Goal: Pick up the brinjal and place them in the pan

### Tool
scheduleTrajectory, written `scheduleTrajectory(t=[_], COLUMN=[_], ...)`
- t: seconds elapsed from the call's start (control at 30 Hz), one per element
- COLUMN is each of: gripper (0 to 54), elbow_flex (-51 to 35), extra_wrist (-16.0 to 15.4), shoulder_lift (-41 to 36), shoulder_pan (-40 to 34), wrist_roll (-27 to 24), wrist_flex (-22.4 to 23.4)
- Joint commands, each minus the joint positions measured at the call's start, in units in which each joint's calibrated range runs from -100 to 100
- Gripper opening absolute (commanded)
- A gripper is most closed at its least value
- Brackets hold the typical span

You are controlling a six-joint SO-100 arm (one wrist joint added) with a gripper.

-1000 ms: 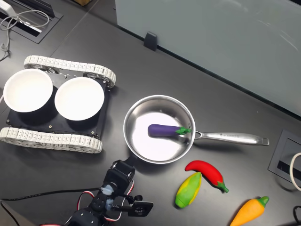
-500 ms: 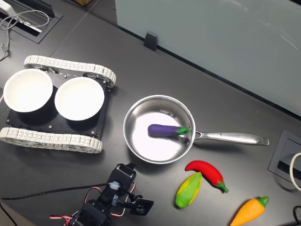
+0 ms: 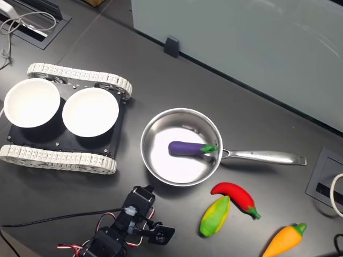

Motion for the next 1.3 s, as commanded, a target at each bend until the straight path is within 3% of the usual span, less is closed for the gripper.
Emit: scheduleTrajectory(t=[0.0, 0.6, 0.7, 0.93, 1.27], gripper=[0.0, 0.4, 5.1, 0.0, 0.0], elbow_flex=[-0.55, -0.55, -0.55, -0.55, -0.55], extra_wrist=[-1.23, -1.65, -1.65, -1.65, -1.65], shoulder_lift=[-0.58, -0.58, -0.58, -0.58, -0.58], shoulder_pan=[-0.45, 4.37, 4.03, 3.11, 2.88], wrist_roll=[0.00, -2.93, -2.64, -2.05, -1.95], wrist_flex=[-2.80, -2.80, -2.80, -2.80, -2.80])
